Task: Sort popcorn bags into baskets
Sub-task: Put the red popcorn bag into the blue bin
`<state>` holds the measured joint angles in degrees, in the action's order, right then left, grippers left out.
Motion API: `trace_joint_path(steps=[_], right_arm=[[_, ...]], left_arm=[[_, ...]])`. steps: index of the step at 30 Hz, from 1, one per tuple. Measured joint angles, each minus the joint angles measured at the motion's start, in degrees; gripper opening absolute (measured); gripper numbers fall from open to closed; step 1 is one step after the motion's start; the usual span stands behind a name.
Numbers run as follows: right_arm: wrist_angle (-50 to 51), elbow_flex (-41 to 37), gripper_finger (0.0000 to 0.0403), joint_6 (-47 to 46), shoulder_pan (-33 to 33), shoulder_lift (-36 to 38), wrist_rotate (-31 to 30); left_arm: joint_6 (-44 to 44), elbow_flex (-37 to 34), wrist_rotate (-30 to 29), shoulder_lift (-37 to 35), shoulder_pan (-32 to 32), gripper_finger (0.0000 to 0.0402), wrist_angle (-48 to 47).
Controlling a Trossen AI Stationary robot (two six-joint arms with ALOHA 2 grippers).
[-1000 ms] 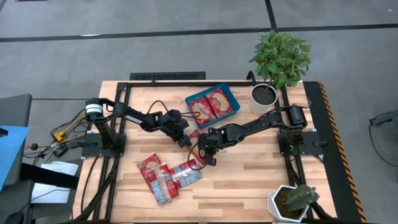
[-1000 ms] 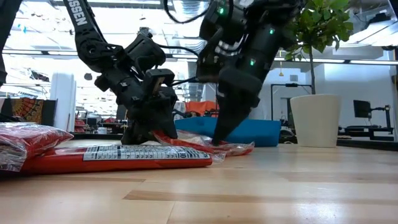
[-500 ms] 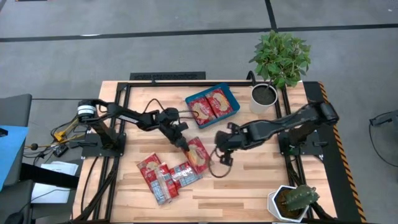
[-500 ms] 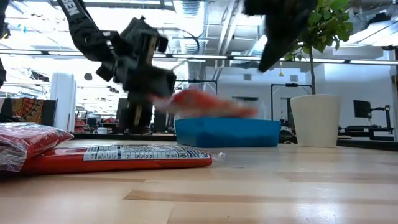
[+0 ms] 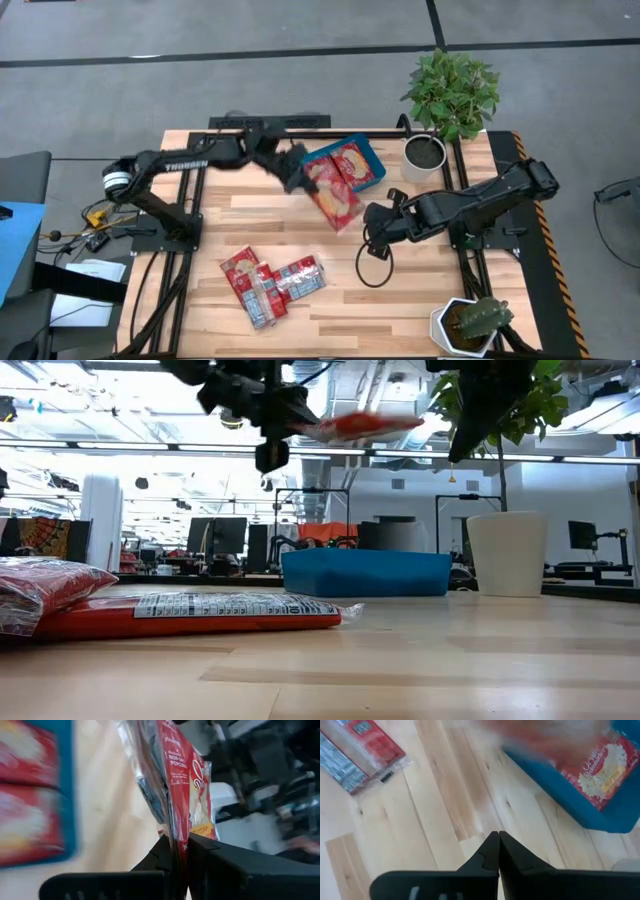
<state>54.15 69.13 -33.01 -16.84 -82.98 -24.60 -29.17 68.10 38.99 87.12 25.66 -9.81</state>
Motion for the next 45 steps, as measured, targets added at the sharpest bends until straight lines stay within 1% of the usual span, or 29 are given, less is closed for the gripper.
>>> trace_joint_path(steps=[4, 8, 12, 17, 23, 26, 30, 33, 38, 42, 45], right_arm=[[0.03, -0.01, 0.0015, -0.02, -0.42, 0.04, 0.00], [0.52, -0.01, 0.0014, -0.44, -0.92, 0.04, 0.27], [0.88, -0.01, 0.0021, -1.11, -1.87, 0.04, 0.24], [1.73, -0.01, 0.0019, -2.88, -2.88, 0.04, 0.20], [2.46, -0.01, 0.0013, -3.29, -3.80, 0.04, 0.04], [2.83, -0.01, 0.0020, -4.06, -3.80, 0.04, 0.04], [3.60, -0.01, 0.0026, -4.48, -3.80, 0.07, 0.02], [4.26, -0.01, 0.0024, -4.50, -3.78, 0.07, 0.02], [4.28, -0.01, 0.0015, -4.50, -3.78, 0.04, 0.02], [4.28, -0.01, 0.0020, -4.50, -3.76, 0.05, -0.01], [4.28, -0.01, 0.0028, -4.48, -3.69, 0.07, -0.99]], left_arm=[[12.81, 14.65, -3.09, 7.16, 4.38, 0.0006, -14.05], [21.28, 28.24, -5.80, 16.46, 7.49, 0.0007, -24.52], [26.22, 38.96, -6.71, 25.67, 8.98, 0.0008, -30.83], [30.04, 47.55, -8.17, 34.99, 9.21, 0.0008, -34.76], [30.19, 51.76, -9.72, 41.83, 9.13, 0.0009, -33.48], [30.15, 51.88, -11.27, 43.55, 8.91, 0.0013, -32.60], [31.53, 51.73, -15.76, 43.79, 8.35, 0.0028, -30.48], [32.10, 51.69, -16.29, 44.04, 8.00, 0.0051, -29.64], [32.10, 51.69, -17.23, 44.25, 6.91, 0.0110, -28.45], [33.20, 51.71, -17.27, 44.25, 6.71, 0.0154, -28.62], [33.44, 54.09, -17.29, 44.25, 7.43, 0.0183, -33.90]])
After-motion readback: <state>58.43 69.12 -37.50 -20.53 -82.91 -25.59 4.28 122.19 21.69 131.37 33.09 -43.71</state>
